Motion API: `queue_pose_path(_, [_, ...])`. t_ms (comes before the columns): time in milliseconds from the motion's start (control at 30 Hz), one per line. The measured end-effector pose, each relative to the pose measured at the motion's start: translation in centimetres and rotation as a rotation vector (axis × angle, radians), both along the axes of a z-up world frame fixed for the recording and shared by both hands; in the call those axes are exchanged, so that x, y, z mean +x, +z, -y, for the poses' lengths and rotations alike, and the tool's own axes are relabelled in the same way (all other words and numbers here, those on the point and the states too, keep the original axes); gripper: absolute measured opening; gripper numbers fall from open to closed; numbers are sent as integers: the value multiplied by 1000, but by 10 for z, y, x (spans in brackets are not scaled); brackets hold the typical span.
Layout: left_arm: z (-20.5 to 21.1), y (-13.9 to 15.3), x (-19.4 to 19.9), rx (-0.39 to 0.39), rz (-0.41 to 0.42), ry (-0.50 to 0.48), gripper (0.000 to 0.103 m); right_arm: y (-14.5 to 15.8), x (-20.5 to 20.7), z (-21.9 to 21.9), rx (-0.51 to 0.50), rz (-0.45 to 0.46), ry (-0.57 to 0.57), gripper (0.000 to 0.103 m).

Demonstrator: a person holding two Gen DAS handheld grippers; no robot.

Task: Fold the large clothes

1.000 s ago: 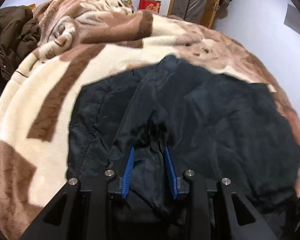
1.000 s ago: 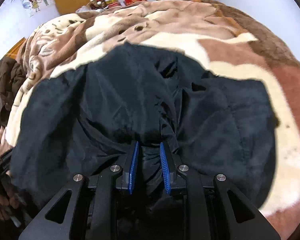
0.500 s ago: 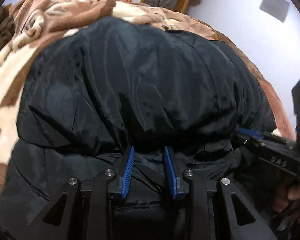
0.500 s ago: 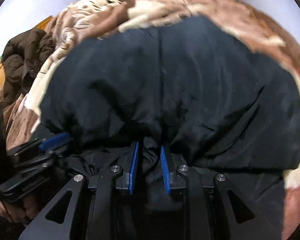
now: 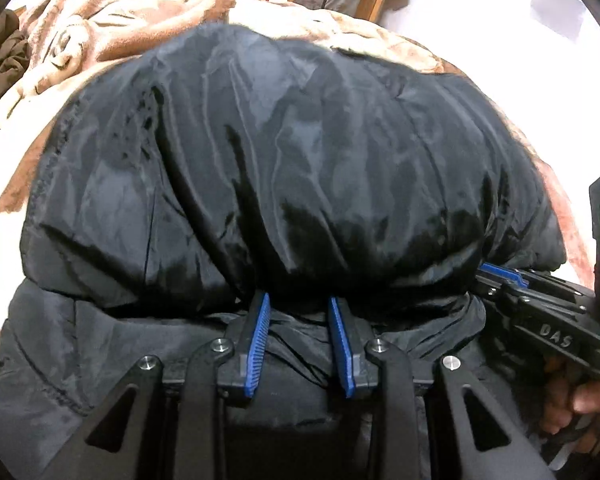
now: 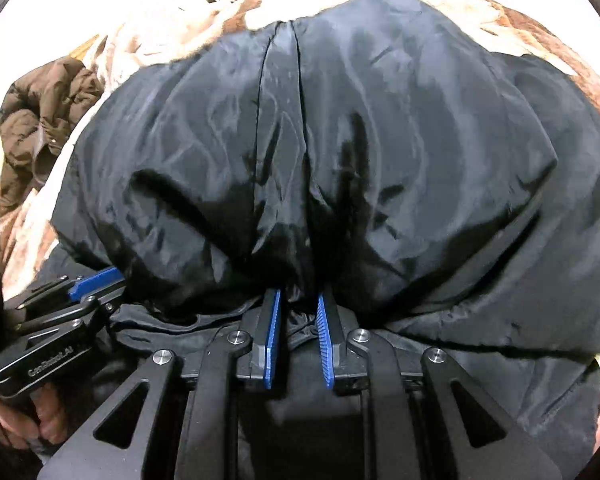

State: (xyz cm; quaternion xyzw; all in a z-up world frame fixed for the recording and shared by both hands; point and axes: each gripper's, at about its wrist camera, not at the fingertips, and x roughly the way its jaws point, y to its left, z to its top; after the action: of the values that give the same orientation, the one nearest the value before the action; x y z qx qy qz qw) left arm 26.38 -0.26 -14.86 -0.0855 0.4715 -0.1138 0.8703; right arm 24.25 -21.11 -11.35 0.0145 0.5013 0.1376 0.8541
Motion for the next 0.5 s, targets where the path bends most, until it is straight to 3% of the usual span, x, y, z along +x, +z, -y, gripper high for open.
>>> queue_pose_path(167, [-12, 38, -17, -43, 17, -37, 33, 54, -27, 11, 33, 65, 12, 20])
queue_pose_path(333, [-24, 87, -3, -26, 173, -21, 33, 102, -10, 18, 36, 214, 7, 28])
queue_pose_path(400, [-36, 93, 29, 29, 214, 35, 34, 104, 13, 15, -2, 237, -12, 28])
queue_pose_path(500, [-55, 67, 69, 45, 151, 124, 34, 84, 50, 27, -49, 208, -80, 28])
